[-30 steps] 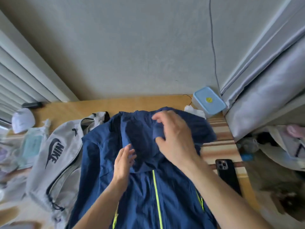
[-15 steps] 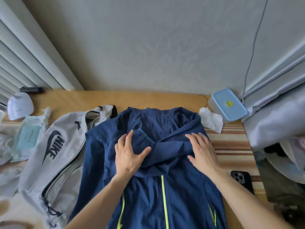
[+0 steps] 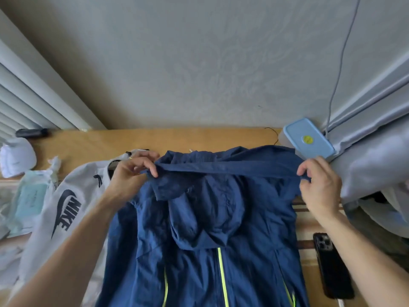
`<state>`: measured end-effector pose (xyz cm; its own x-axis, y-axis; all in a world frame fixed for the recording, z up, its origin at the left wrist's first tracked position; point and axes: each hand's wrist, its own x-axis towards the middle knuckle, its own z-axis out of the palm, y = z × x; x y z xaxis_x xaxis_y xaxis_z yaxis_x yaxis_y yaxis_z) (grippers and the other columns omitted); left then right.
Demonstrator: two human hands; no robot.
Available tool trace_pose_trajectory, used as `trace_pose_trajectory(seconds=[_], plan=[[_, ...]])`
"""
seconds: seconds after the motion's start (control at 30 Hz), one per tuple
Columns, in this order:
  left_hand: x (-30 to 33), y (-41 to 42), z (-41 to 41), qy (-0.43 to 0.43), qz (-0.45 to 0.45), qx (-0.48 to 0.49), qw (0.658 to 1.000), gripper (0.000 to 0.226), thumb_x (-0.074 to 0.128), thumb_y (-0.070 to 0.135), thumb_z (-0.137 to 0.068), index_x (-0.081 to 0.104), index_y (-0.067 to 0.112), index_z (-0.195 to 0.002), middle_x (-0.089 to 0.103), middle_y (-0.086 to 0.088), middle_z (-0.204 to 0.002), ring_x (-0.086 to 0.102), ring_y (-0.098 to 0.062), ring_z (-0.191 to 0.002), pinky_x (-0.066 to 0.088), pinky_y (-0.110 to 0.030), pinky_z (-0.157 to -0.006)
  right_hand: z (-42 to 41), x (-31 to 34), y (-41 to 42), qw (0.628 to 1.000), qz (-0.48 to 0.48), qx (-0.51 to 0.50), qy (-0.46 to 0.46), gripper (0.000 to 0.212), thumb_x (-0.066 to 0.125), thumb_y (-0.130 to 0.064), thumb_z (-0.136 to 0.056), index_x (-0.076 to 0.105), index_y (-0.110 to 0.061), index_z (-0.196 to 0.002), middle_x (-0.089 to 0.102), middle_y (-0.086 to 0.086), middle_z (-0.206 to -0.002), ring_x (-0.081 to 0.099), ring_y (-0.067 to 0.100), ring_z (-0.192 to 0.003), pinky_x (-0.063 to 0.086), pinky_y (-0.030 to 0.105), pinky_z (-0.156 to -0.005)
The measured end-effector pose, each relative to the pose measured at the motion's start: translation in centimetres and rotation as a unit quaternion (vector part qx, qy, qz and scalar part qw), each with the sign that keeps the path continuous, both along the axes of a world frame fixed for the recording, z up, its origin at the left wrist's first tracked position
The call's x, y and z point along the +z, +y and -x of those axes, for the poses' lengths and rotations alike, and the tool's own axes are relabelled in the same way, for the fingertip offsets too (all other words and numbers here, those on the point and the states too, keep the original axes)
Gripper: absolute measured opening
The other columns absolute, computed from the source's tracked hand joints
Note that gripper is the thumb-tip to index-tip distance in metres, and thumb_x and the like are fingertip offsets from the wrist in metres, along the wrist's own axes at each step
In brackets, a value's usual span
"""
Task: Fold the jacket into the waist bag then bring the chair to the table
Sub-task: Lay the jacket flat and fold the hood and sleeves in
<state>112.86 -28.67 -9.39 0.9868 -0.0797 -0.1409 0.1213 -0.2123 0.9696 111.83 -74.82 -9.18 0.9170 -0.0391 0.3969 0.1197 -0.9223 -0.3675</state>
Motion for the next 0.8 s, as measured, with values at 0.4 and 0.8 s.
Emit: trace_pose_trajectory(seconds=[0.4,0.8], plan=[[-5.1,-2.6,6.4,-0.010,-0.466,-0.140,0.874,0.080,0.076,0.050,-0.071,0.042,0.037,-0.143,0.050,0.012,-0.139,0.048,-0.017,-0.124,0.048,-0.040,-0.096,7.2,-7.3,-0.2,0.957,0.151,0.096,0.229,0.036,0.074,0.018,-0.064,0.067,-0.010,-0.086,0.060,0.008,-0.086,0.062,0.034,-0.070,0.051,0.041,-0.053],[-1.3,-2.2,3.0,-0.342,-0.538,-0.011,0.770,0.031,0.054,0.004,-0.078,0.066,0.013,-0.105,0.061,-0.008,-0.101,0.052,-0.033,-0.088,0.041,-0.040,-0.074,2.6,-3.3,-2.0,0.995,0.067,0.013,0.079,0.032,0.061,0.012,-0.070,0.063,-0.010,-0.093,0.054,0.006,-0.096,0.055,0.029,-0.080,0.046,0.036,-0.062]])
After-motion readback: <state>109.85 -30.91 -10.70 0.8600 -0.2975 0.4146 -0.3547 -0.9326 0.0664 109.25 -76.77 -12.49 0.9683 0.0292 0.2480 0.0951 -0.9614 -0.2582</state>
